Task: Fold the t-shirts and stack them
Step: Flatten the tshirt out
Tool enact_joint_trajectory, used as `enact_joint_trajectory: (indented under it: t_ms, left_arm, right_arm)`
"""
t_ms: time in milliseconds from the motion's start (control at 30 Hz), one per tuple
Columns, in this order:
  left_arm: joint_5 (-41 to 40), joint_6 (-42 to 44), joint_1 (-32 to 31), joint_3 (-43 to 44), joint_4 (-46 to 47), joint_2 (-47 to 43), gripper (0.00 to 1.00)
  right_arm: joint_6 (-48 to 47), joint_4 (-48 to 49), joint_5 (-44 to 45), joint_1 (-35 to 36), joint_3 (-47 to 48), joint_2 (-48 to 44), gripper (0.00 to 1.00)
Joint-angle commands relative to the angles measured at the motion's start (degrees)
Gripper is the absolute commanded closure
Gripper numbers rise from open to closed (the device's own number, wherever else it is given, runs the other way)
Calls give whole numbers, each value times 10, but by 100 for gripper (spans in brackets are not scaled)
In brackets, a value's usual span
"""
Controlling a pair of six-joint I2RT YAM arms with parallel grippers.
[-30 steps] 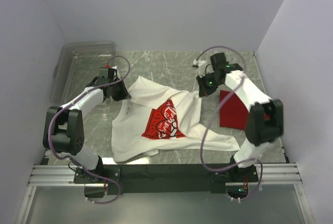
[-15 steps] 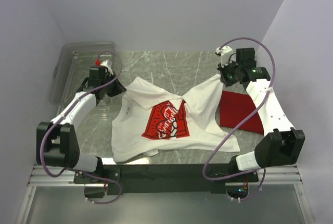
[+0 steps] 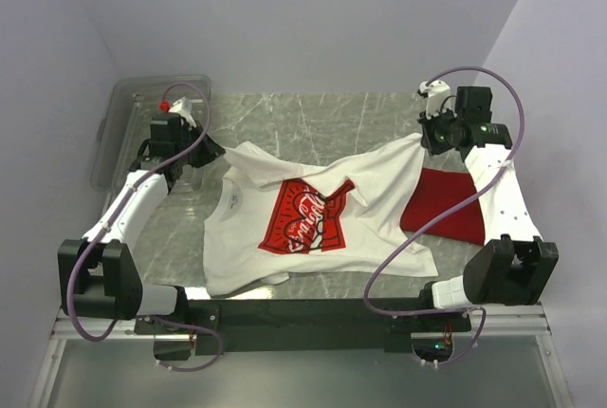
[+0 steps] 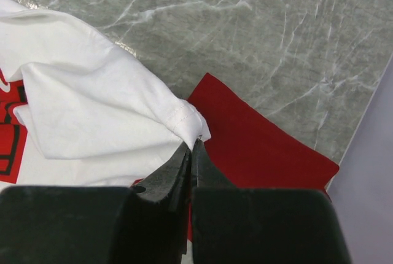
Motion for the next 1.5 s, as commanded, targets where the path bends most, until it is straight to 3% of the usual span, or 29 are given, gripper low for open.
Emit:
enact_joint_trajectory:
  t_ms: [0,533,1133,1300,1467]
  left_arm:
    - [16,-15,8,41,14,-31,99]
    - [32,-113,89,129,47,-93,100]
    - [40,-251,104,245,108,-146,99]
    - [16,-249,104,338,87,-174,100]
    - [-64,-227,104,489,53,-178,99]
  right_arm:
    - [8,12,-34,-18,34,-26,100]
    - [50,44,-44,-91,124,-63,100]
    - [102,73,-108,-146,171,-150,100]
    - [135,68,-117,-147,266,-179,100]
    - [195,48,-103,-149,460,-163,100]
